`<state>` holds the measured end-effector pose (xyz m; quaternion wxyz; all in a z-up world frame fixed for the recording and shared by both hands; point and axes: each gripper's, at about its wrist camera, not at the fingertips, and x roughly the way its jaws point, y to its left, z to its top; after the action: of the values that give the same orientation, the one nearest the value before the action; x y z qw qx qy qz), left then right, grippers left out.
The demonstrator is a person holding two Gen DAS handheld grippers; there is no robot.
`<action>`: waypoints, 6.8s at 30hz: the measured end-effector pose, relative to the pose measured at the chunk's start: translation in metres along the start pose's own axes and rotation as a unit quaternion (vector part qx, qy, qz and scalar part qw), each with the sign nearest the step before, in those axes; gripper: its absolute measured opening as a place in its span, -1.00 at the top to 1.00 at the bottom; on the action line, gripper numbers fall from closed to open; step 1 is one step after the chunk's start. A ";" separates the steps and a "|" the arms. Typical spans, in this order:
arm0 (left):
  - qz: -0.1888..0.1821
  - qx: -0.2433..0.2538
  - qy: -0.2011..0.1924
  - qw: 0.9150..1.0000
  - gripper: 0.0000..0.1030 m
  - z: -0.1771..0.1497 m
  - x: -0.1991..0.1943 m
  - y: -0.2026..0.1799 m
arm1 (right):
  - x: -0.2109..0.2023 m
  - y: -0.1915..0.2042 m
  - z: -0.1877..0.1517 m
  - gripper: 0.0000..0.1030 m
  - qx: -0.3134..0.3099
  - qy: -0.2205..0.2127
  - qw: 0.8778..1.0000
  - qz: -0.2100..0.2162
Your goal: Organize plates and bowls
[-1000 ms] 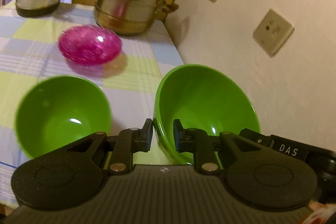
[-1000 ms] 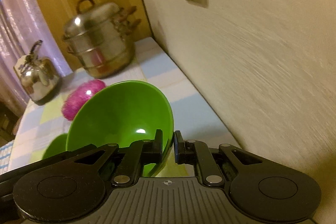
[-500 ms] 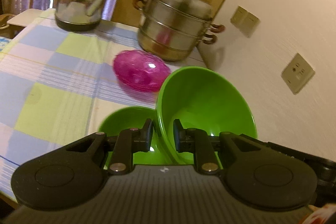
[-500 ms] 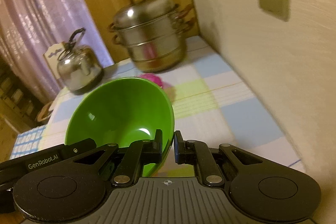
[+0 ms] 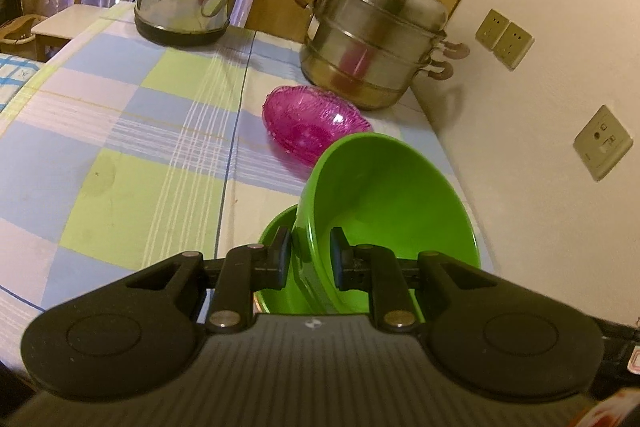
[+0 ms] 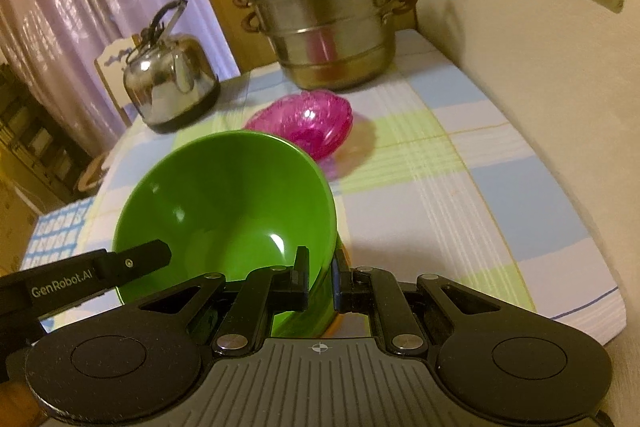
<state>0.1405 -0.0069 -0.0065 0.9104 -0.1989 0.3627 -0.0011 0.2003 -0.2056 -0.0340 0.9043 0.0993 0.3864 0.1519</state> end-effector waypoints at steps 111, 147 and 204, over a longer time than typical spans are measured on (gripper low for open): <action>0.027 0.073 0.061 0.995 -0.49 -0.105 -0.054 0.028 | -0.041 -0.018 -0.111 -0.44 0.029 0.036 0.998 -0.036; -0.025 -0.006 0.074 0.997 0.01 -0.002 0.036 0.039 | 0.012 -0.021 -0.009 -0.44 0.050 0.027 0.998 0.009; -0.032 0.027 0.155 0.987 0.48 -0.005 0.083 0.035 | 0.085 -0.020 -0.011 0.34 0.079 0.136 0.987 0.016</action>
<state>0.1932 0.0111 -0.0775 0.8479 -0.1828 0.4925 -0.0705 0.2522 -0.1940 -0.1048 0.8298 0.1549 0.5154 0.1476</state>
